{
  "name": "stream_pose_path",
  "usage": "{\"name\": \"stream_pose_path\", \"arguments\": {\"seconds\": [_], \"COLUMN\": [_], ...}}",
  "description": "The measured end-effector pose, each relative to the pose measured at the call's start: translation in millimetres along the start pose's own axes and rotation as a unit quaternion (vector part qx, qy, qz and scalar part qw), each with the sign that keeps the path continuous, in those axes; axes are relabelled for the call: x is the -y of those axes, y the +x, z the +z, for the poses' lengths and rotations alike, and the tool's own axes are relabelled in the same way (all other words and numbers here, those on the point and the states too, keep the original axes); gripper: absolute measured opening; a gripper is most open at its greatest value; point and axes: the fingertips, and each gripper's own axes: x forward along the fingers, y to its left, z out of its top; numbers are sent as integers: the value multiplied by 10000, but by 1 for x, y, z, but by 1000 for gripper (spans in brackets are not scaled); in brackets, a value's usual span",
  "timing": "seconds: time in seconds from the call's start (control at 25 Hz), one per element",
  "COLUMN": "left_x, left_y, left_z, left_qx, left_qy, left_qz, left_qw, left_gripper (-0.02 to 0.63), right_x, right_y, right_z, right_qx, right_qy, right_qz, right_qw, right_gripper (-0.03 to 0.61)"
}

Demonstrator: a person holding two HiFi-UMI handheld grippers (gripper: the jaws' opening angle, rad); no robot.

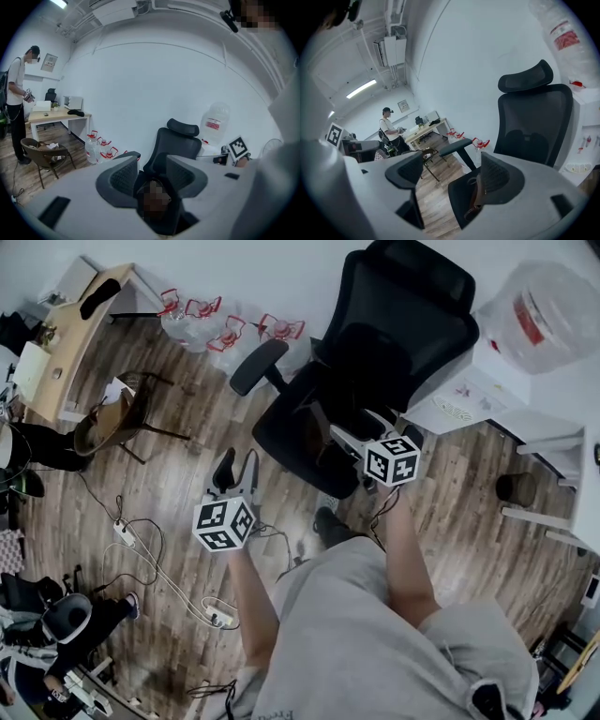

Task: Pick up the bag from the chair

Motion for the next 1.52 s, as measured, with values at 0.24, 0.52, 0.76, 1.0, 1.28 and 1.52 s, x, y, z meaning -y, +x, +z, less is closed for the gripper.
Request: {"name": "stream_pose_path", "arguments": {"seconds": [0.24,0.52,0.76,1.0,1.28,1.52], "left_x": [-13,-29,-31,-17,-9,-43], "left_y": [18,15,34,53,78,93], "left_z": [7,-6,-13,-25,-67,-126], "left_qx": [-130,-318,-400,-543,-951,-1441], "left_qy": [140,103,120,161,104,268], "left_qz": [183,350,171,-153,-514,-399], "left_qw": [9997,9988,9990,9983,9941,9884], "left_gripper": [186,187,187,187,190,198], "right_x": [20,11,22,38,52,78], "right_y": [33,56,69,80,93,110], "right_z": [-13,-46,-54,-70,-107,-144], "right_qx": [-234,-545,-592,-713,-1034,-1283], "right_qy": [169,362,531,643,632,647], "right_qz": [-2,85,-85,-354,-580,-783], "right_qw": [9996,9978,9968,9948,9909,9865], "right_gripper": [390,390,390,390,382,376]}}
